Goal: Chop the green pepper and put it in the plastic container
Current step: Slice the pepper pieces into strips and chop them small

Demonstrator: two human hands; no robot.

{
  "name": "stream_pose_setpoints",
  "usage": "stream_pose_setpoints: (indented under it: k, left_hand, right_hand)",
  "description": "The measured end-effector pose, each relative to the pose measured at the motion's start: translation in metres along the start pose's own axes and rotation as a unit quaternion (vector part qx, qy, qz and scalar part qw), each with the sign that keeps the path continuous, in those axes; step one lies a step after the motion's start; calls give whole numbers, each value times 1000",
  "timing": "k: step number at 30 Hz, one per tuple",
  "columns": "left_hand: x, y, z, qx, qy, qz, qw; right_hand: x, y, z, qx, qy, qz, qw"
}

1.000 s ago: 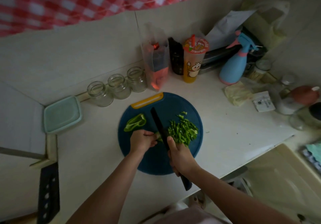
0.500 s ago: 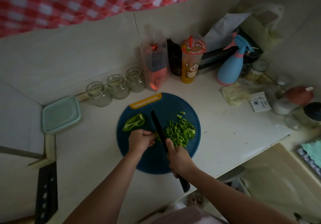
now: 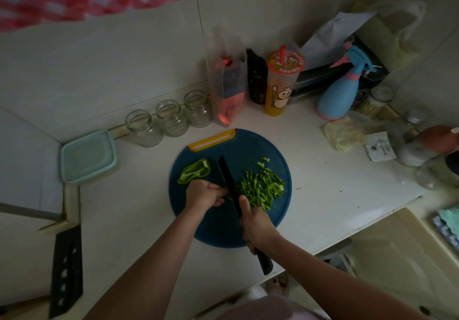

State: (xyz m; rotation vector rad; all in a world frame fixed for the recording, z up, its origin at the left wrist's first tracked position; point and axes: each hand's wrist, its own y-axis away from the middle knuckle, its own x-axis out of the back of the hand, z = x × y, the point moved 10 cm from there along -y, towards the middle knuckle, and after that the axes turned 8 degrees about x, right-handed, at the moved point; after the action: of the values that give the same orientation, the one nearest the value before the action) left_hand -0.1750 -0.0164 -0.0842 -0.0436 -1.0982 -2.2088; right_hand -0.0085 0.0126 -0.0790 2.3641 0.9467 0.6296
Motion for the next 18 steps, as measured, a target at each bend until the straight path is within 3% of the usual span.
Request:
stream_pose_setpoints:
  k: [6,11,18]
  left_hand:
    - [0,-5,-2,2,-2,6,1000]
    - [2,-5,-6,6,20,13,1000]
    - [7,19,-2,-103,39,55,992]
  right_hand:
    - [-4,-6,3,9,67,42,997]
    - [-6,-4,-20,49,45,41,997]
    - [7,-12,-16,58,52,76,994]
